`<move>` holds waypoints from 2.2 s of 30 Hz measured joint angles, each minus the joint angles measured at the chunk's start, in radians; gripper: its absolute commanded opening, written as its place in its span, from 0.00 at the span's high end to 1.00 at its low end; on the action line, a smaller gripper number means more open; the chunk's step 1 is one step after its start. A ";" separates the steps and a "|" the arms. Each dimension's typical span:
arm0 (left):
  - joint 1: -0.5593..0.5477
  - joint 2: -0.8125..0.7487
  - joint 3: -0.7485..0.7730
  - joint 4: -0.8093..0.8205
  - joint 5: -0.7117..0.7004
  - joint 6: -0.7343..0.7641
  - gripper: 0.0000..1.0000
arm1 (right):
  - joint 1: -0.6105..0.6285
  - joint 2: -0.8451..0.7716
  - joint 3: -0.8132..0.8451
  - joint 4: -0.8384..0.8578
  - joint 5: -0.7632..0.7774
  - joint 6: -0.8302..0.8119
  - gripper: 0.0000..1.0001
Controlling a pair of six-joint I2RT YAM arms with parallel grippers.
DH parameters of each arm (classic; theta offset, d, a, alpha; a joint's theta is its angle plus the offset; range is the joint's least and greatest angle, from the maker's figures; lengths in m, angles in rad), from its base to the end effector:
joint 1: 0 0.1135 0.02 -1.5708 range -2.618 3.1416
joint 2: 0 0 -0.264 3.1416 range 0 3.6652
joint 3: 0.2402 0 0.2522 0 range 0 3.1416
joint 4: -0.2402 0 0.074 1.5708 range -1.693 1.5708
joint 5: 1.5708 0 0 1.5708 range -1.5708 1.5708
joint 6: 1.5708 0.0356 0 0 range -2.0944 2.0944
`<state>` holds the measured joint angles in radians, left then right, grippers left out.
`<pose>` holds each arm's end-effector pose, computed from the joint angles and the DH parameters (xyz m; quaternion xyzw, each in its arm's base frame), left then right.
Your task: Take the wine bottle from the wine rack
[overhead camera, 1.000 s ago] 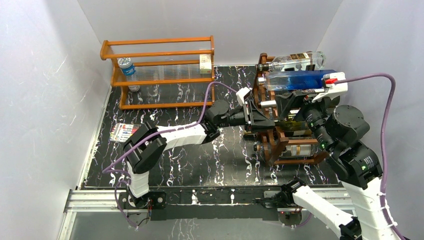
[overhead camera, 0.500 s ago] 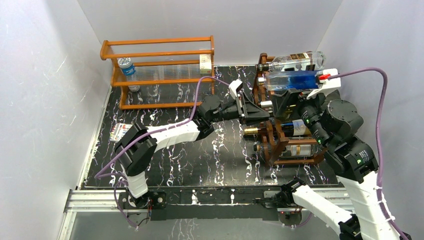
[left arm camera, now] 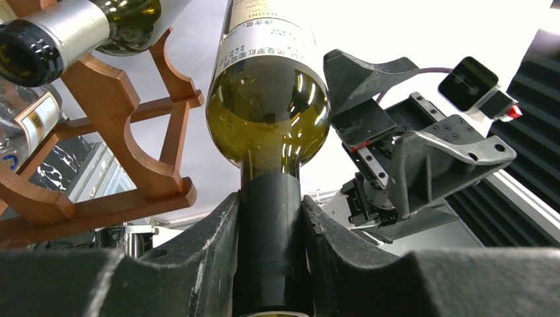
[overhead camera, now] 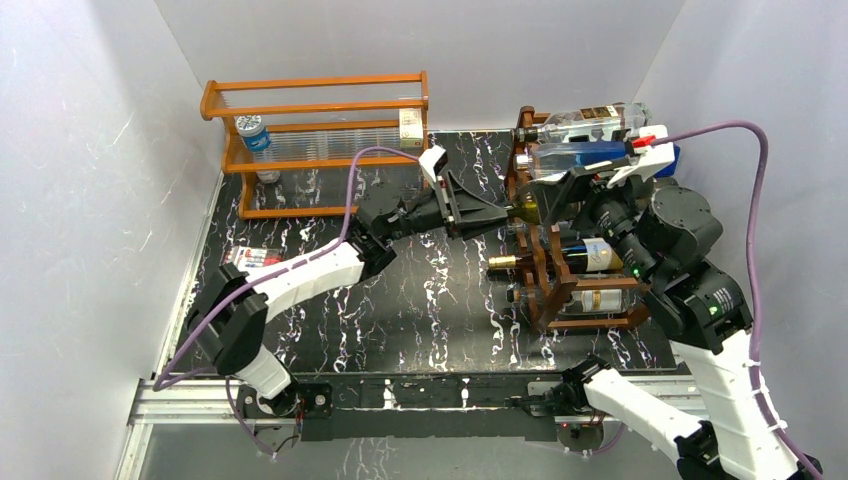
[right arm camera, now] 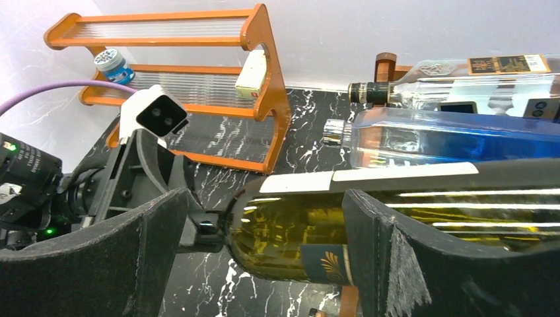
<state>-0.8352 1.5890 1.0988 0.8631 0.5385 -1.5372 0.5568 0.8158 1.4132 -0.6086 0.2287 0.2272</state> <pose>0.2324 -0.2840 0.3532 0.0195 0.5859 -0.7943 0.1597 0.1032 0.0547 0.4919 -0.0367 0.7100 0.1919 0.6766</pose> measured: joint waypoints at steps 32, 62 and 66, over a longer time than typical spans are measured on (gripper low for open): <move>0.222 -0.422 -0.217 -0.256 -0.049 -0.022 1.00 | 0.000 0.188 0.031 0.060 -0.286 -0.021 0.02; 0.257 -0.903 -0.395 -1.093 -0.252 0.240 1.00 | 0.143 0.450 0.010 0.166 -0.549 -0.074 0.02; 0.257 -0.906 -0.422 -1.201 -0.274 0.292 1.00 | 0.199 0.464 -0.012 0.171 -0.543 -0.103 0.02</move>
<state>-0.5777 0.6834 0.6769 -0.3378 0.2649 -1.2453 0.7559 1.2797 1.4014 -0.4374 -0.3145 0.1242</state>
